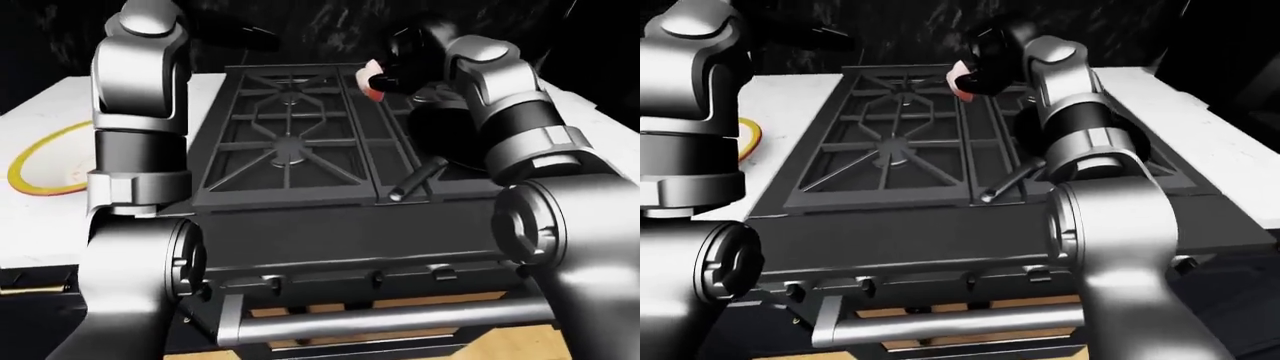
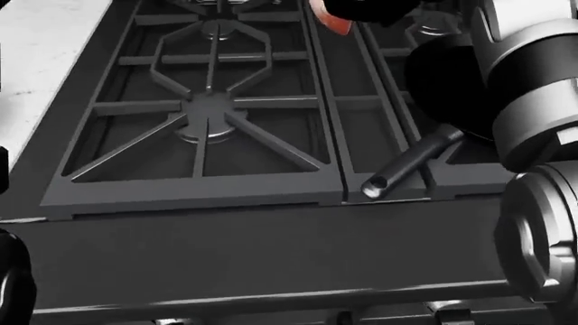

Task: Pick the scallop from the pan and place it in the bowl.

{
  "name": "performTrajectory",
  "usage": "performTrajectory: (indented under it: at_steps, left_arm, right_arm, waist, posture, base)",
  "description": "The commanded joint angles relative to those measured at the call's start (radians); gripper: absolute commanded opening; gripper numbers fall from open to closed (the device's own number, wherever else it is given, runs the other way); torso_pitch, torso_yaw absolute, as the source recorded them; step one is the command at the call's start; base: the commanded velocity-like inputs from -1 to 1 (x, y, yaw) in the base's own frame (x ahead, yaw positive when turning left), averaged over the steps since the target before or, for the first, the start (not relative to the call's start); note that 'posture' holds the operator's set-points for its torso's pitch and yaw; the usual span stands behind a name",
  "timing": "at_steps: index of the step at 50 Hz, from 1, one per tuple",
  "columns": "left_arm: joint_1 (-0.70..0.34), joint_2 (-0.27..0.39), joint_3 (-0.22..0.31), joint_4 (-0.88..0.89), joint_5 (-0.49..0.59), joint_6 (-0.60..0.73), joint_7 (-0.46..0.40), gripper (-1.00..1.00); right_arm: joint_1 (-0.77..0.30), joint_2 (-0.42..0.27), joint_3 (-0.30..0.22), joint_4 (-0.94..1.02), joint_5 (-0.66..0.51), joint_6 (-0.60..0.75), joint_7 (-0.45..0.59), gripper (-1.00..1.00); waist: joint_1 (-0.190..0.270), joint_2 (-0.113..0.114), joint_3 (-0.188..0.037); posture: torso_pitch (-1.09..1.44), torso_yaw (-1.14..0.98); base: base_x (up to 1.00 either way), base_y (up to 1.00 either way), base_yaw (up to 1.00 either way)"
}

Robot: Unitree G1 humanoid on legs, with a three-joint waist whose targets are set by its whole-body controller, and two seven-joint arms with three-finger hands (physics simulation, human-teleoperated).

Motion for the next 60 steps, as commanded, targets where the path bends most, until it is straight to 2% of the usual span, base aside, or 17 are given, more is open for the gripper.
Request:
performTrajectory:
  at_steps: [1,5,6,10,16,19,20,26,29,30,37,42,44,45,54,58,60]
  left_arm:
    - [-0.049,0.005,-0.003,-0.039,-0.001,-0.036,0.001,1.00]
    - [-0.045,0.001,-0.005,-0.043,-0.001,-0.036,0.002,1.00]
    - [-0.044,0.002,-0.005,-0.043,0.000,-0.036,0.001,1.00]
    - [-0.044,0.001,-0.004,-0.045,-0.001,-0.034,0.002,1.00]
    - [-0.043,0.004,-0.003,-0.052,0.000,-0.029,0.000,1.00]
    - [-0.041,0.002,-0.004,-0.056,0.000,-0.028,0.000,1.00]
    - [-0.041,0.002,-0.004,-0.056,0.000,-0.028,0.000,1.00]
    - [-0.042,0.004,-0.004,-0.052,0.001,-0.031,-0.001,1.00]
    - [-0.042,0.003,-0.003,-0.051,0.000,-0.031,-0.001,1.00]
    - [-0.043,0.003,-0.003,-0.051,0.000,-0.031,-0.001,1.00]
    - [-0.045,0.004,-0.002,-0.039,-0.001,-0.039,0.000,1.00]
    - [-0.051,0.005,-0.003,-0.038,-0.002,-0.036,-0.001,1.00]
    - [-0.051,0.005,-0.002,-0.040,-0.002,-0.035,0.000,1.00]
    - [-0.045,0.004,-0.004,-0.044,-0.002,-0.036,0.000,1.00]
    - [-0.054,-0.004,-0.009,-0.051,0.001,-0.024,0.002,1.00]
    - [-0.046,-0.003,-0.007,-0.053,0.001,-0.028,0.000,1.00]
    - [-0.048,0.001,-0.005,-0.048,0.001,-0.029,-0.001,1.00]
  right_arm:
    - [-0.048,-0.023,-0.010,-0.047,0.007,-0.025,-0.011,-1.00]
    - [-0.040,-0.022,-0.011,-0.048,0.008,-0.030,-0.011,-1.00]
    - [-0.039,-0.022,-0.011,-0.047,0.007,-0.030,-0.011,-1.00]
    - [-0.042,-0.024,-0.011,-0.047,0.006,-0.030,-0.010,-1.00]
    - [-0.040,-0.024,-0.012,-0.048,0.007,-0.029,-0.008,-1.00]
    - [-0.037,-0.024,-0.012,-0.050,0.008,-0.031,-0.007,-1.00]
    - [-0.037,-0.024,-0.012,-0.050,0.008,-0.031,-0.007,-1.00]
    - [-0.038,-0.025,-0.011,-0.048,0.007,-0.031,-0.005,-1.00]
    - [-0.037,-0.024,-0.010,-0.048,0.006,-0.032,-0.005,-1.00]
    - [-0.037,-0.024,-0.010,-0.048,0.005,-0.031,-0.005,-1.00]
    - [-0.040,-0.023,-0.010,-0.046,0.004,-0.029,-0.002,-1.00]
    - [-0.044,-0.022,-0.010,-0.047,0.003,-0.028,-0.001,-1.00]
    - [-0.044,-0.024,-0.011,-0.049,0.005,-0.027,0.000,-1.00]
    - [-0.041,-0.024,-0.011,-0.051,0.005,-0.028,-0.001,-1.00]
    - [-0.038,-0.035,-0.013,-0.059,0.009,-0.028,0.003,-1.00]
    - [-0.025,-0.030,-0.013,-0.057,0.012,-0.037,-0.001,-1.00]
    - [-0.027,-0.029,-0.013,-0.056,0.014,-0.036,-0.001,-1.00]
  waist:
    - [-0.007,0.003,-0.037]
    - [-0.004,-0.073,-0.044]
    - [-0.008,-0.043,-0.037]
    - [-0.003,-0.045,-0.055]
    - [-0.014,0.013,-0.001]
    - [-0.035,0.093,-0.017]
    - [-0.034,0.055,-0.001]
    - [-0.009,0.005,-0.005]
    - [-0.002,0.005,-0.010]
    - [-0.004,0.013,-0.037]
    - [0.001,-0.023,-0.054]
    - [-0.009,0.032,-0.027]
    - [-0.016,0.086,-0.033]
    - [-0.018,0.138,-0.047]
    - [-0.020,0.023,-0.020]
    - [-0.019,-0.014,-0.019]
    - [-0.016,-0.059,-0.033]
  posture:
    - [0.00,0.00]
    - [0.00,0.00]
    - [0.00,0.00]
    - [0.00,0.00]
    - [0.00,0.00]
    - [0.00,0.00]
    - [0.00,0.00]
    - [0.00,0.00]
    - [0.00,0.00]
    - [0.00,0.00]
    - [0.00,0.00]
    - [0.00,0.00]
    - [0.00,0.00]
    - [0.00,0.00]
    - [0.00,0.00]
    - [0.00,0.00]
    - [0.00,0.00]
  base:
    - [-0.02,0.28,0.00]
    - [-0.01,0.29,0.00]
    - [-0.01,0.29,0.00]
    - [-0.01,0.24,0.00]
    - [0.00,0.08,0.00]
    - [0.00,0.00,0.00]
    - [0.00,0.00,0.00]
    - [0.00,0.00,0.00]
    - [0.00,0.00,0.00]
    - [0.00,0.20,0.00]
    - [0.00,0.51,0.00]
    - [0.00,0.59,0.00]
    - [0.00,0.59,0.00]
    - [0.00,0.59,0.00]
    - [0.00,0.59,0.00]
    - [0.00,0.59,0.00]
    - [0.00,0.59,0.00]
